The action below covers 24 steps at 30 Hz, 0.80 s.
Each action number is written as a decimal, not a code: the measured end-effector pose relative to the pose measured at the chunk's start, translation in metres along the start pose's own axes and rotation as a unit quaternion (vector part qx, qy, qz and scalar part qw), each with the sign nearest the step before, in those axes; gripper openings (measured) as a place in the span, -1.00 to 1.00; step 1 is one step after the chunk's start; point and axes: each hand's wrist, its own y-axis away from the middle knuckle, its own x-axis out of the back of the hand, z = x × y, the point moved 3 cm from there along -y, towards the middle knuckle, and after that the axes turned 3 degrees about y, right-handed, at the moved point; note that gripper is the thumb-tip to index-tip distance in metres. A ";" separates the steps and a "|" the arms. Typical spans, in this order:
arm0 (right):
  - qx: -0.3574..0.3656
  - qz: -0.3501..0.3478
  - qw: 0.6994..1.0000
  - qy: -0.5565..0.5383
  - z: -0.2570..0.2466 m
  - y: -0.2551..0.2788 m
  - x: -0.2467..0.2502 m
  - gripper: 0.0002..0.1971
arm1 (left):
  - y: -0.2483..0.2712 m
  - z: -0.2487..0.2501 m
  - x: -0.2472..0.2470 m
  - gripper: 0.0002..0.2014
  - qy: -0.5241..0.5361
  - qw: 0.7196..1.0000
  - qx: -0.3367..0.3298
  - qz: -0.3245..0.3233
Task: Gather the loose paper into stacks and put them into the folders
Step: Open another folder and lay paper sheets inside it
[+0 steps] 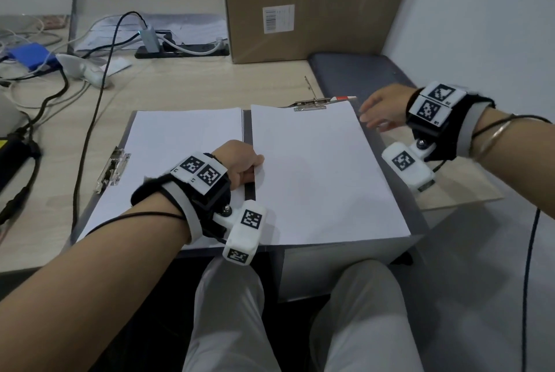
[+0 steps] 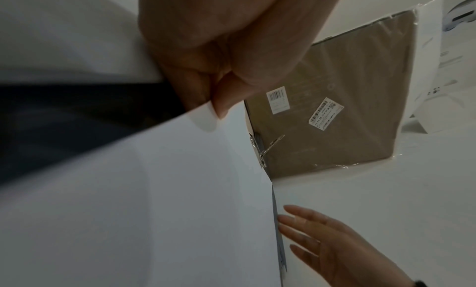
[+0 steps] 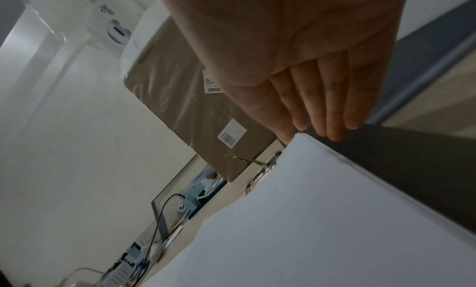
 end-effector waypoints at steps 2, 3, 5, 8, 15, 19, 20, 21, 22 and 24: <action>0.001 0.008 1.000 0.011 0.016 0.007 -0.008 -0.84 | 0.004 0.002 -0.002 -0.75 -0.002 1.000 -0.004 0.003; 0.005 0.012 1.000 0.007 0.022 0.009 -0.012 -0.75 | 0.005 0.002 -0.003 -0.75 -0.003 1.000 -0.009 0.003; 0.016 0.005 1.000 -0.010 0.028 0.015 -0.019 -0.61 | 0.007 0.004 -0.004 -0.75 -0.007 1.000 -0.015 0.001; 0.021 -0.039 0.998 -0.036 0.032 0.021 -0.028 -0.48 | 0.013 0.010 -0.005 -0.83 0.002 1.000 -0.011 0.007; 0.013 -0.032 0.997 -0.069 0.039 0.028 -0.037 -0.38 | 0.018 0.018 0.000 -0.77 0.031 0.999 -0.029 0.008; 0.025 -0.035 0.995 -0.089 0.038 0.033 -0.037 -0.38 | 0.023 0.021 -0.001 -0.88 0.026 0.999 -0.045 -0.009; 0.027 -0.035 0.995 -0.094 0.038 0.035 -0.037 -0.39 | 0.028 0.022 -0.003 -0.84 0.016 0.999 -0.045 -0.013; 0.036 -0.031 0.994 -0.099 0.038 0.037 -0.037 -0.42 | 0.027 0.022 -0.003 -0.76 0.003 0.998 -0.054 -0.019; 0.042 -0.025 0.993 -0.106 0.039 0.040 -0.037 -0.46 | 0.029 0.021 -0.003 -0.73 -0.016 0.998 -0.058 -0.028; 0.051 0.015 0.993 -0.110 0.042 0.047 -0.034 -0.50 | 0.033 0.020 -0.002 -0.84 -0.047 0.996 -0.073 -0.027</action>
